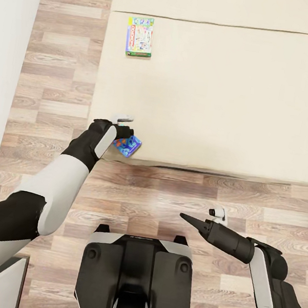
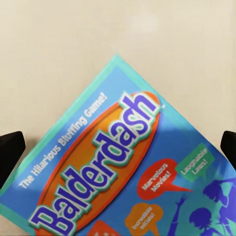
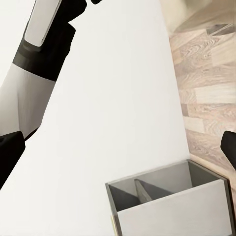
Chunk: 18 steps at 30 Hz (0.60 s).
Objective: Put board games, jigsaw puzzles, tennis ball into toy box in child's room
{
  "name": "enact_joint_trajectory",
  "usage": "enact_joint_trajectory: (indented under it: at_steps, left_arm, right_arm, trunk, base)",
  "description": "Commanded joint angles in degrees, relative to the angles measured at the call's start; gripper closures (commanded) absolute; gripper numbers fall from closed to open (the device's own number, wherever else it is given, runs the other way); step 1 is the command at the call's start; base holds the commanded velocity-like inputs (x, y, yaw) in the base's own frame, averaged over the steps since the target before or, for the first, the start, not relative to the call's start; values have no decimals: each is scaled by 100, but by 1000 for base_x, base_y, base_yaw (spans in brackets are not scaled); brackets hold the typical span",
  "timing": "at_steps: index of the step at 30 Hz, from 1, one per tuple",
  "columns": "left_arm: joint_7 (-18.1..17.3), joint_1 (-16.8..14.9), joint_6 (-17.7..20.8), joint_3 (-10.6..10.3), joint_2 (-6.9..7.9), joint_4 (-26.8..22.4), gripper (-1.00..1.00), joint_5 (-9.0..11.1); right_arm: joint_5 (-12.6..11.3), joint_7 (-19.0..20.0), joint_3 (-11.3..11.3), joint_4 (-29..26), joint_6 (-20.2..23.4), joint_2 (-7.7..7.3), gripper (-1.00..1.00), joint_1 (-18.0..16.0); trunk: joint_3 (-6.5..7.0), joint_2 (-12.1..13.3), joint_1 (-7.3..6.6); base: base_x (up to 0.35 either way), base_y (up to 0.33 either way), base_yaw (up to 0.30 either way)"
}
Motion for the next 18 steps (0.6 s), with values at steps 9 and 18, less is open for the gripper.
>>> enact_joint_trajectory:
  at_steps: [9, 18]
  left_arm:
    - [50, -1, 18, -27, 3, -6, -100, 55]
    - [52, 1, 13, -30, 3, -6, -100, 53]
  right_arm:
    - [11, 23, -9, -1, 20, 0, -100, -2]
    - [11, 28, -10, -1, 16, 0, -100, -2]
  trunk:
    - [-6, -9, 3]
    - [-6, -9, 3]
  base:
    - [-125, -53, 0]
    - [-16, -8, 0]
